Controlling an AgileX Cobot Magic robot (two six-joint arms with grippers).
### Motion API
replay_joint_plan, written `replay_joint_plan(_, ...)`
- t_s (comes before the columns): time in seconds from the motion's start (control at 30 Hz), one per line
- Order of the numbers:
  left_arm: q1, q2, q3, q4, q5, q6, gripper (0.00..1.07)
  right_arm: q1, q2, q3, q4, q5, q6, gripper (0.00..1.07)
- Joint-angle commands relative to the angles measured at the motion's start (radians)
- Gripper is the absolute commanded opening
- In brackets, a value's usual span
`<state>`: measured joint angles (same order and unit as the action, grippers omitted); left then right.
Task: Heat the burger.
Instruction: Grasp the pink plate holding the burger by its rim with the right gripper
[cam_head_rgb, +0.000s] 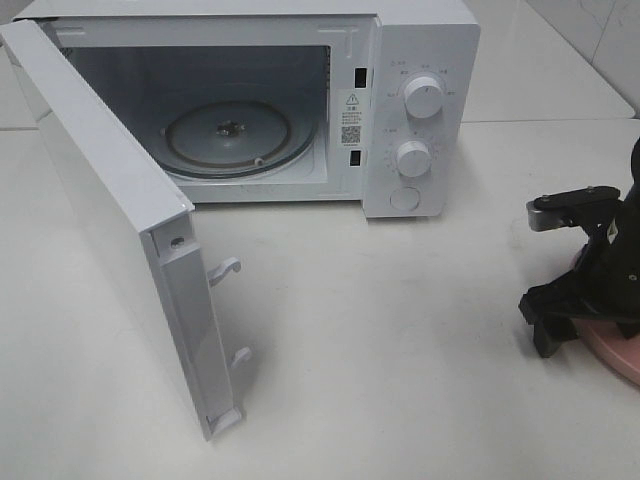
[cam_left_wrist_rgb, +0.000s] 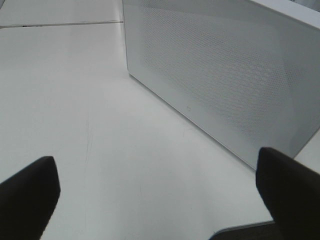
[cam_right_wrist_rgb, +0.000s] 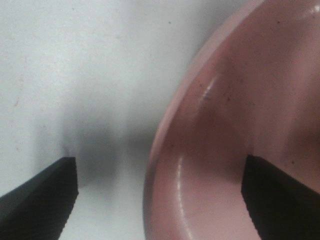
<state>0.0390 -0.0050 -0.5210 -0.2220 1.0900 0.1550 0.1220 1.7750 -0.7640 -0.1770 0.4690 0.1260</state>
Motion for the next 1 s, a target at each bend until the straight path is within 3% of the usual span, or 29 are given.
replay_joint_plan(0.03,0.004,-0.017,0.003,-0.009,-0.015,-0.001,1.00,-0.004,0.028,-0.003,0.014,-0.013,-0.033,0.85)
replay_joint_plan(0.27,0.004,-0.017,0.003,-0.009,-0.015,-0.001,1.00,-0.004,0.025,-0.003,0.010,-0.011,-0.032,0.75)
replay_joint_plan(0.3,0.004,-0.017,0.003,-0.009,-0.015,-0.001,1.00,-0.004,0.025,-0.003,0.010,-0.012,-0.024,0.68)
replay_joint_plan(0.33,0.004,-0.017,0.003,-0.009,-0.015,-0.001,1.00,-0.004,0.025,-0.003,0.010,-0.012,-0.024,0.68)
replay_joint_plan(0.37,0.004,-0.017,0.003,-0.009,-0.015,-0.001,1.00,-0.004,0.025,-0.003,0.005,-0.012,-0.006,0.59)
replay_joint_plan(0.4,0.004,-0.017,0.003,-0.009,-0.015,-0.001,1.00,-0.004,0.025,-0.003,0.005,-0.012,-0.006,0.59)
replay_joint_plan(0.47,0.004,-0.017,0.003,-0.009,-0.015,-0.001,1.00,-0.004,0.025,-0.003,-0.003,-0.010,0.024,0.41)
replay_joint_plan(0.5,0.004,-0.017,0.003,-0.009,-0.015,-0.001,1.00,-0.004,0.025,-0.003,-0.003,-0.010,0.024,0.41)
replay_joint_plan(0.53,0.004,-0.017,0.003,-0.009,-0.015,-0.001,1.00,-0.004,0.025,-0.003,-0.004,-0.004,0.027,0.26)
replay_joint_plan(0.6,0.004,-0.017,0.003,-0.009,-0.015,-0.001,1.00,-0.004,0.025,-0.003,-0.005,-0.002,0.027,0.20)
replay_joint_plan(0.63,0.004,-0.017,0.003,-0.009,-0.015,-0.001,1.00,-0.004,0.025,-0.003,-0.006,-0.001,0.027,0.06)
replay_joint_plan(0.67,0.004,-0.017,0.003,-0.009,-0.015,-0.001,1.00,-0.004,0.025,-0.003,-0.006,-0.001,0.027,0.01)
replay_joint_plan(1.0,0.004,-0.017,0.003,-0.009,-0.015,-0.001,1.00,0.024,0.025,-0.004,-0.100,0.047,0.131,0.00)
